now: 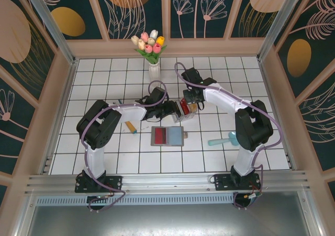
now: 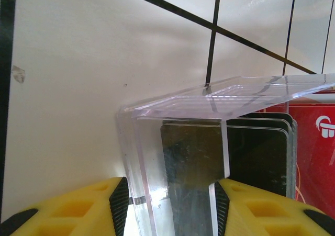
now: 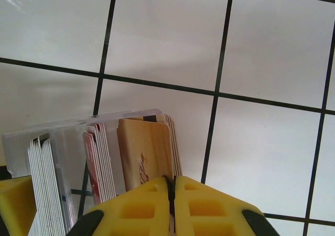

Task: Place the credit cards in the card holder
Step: Pick up several credit cards from the storage box.

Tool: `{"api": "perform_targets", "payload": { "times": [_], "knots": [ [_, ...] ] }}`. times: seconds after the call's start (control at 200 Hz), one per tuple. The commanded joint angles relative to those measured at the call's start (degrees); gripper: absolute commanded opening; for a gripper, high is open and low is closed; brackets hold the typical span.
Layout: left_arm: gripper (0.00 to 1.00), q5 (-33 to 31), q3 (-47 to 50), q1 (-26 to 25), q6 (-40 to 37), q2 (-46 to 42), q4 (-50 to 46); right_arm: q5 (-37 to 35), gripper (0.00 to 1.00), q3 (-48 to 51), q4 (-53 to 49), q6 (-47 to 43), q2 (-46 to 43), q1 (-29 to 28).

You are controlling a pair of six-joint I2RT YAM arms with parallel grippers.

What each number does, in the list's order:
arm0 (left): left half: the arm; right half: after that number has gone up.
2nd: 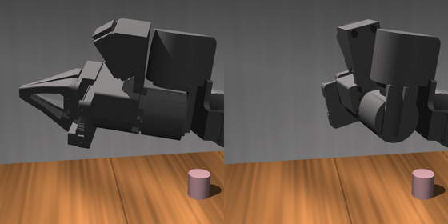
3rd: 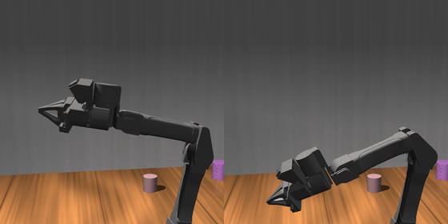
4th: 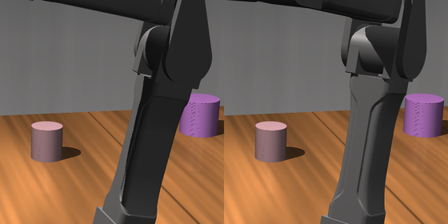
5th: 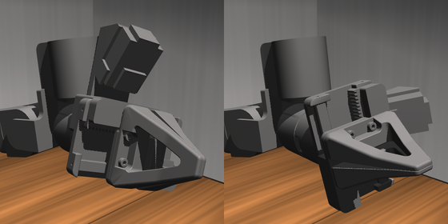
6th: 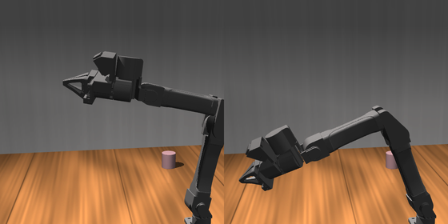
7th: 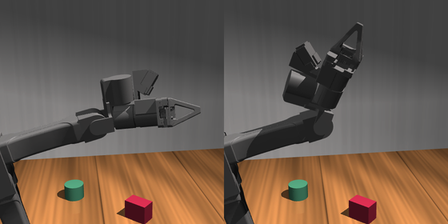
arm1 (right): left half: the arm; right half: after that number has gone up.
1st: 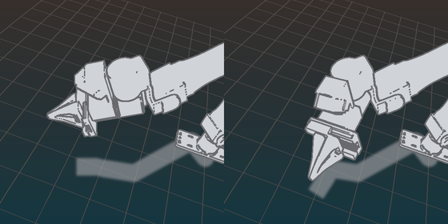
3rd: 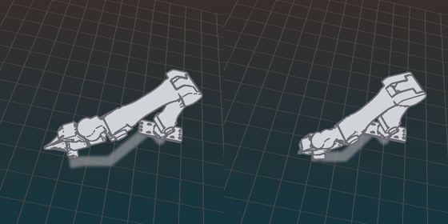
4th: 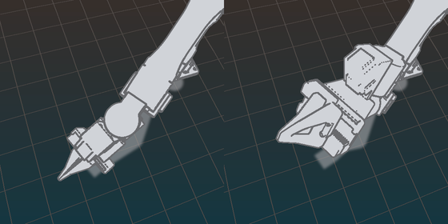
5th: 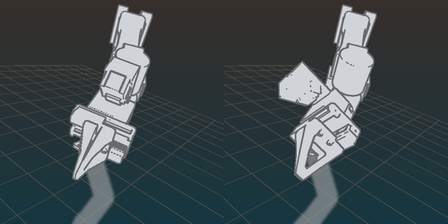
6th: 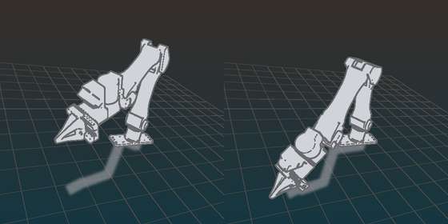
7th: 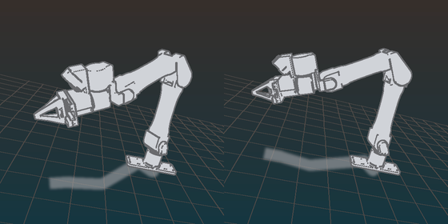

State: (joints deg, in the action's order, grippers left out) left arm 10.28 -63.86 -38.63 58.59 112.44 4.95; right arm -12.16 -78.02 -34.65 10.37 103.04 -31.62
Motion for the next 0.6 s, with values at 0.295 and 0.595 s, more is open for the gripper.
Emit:
{"api": "perform_targets", "payload": {
  "times": [0.295, 0.595],
  "knots": [
    [0.48, -1.8, 1.72, 0.29, -1.15, 0.66, -3.9, 1.07, 0.08, -1.35, -3.4, 0.55, -5.11, 0.59],
    [0.51, -2.02, 2.29, 0.24, -2.13, -1.66, -3.67, 4.46, 0.03, -0.86, -1.81, 2.41, -7.87, 0.68]
  ]
}}
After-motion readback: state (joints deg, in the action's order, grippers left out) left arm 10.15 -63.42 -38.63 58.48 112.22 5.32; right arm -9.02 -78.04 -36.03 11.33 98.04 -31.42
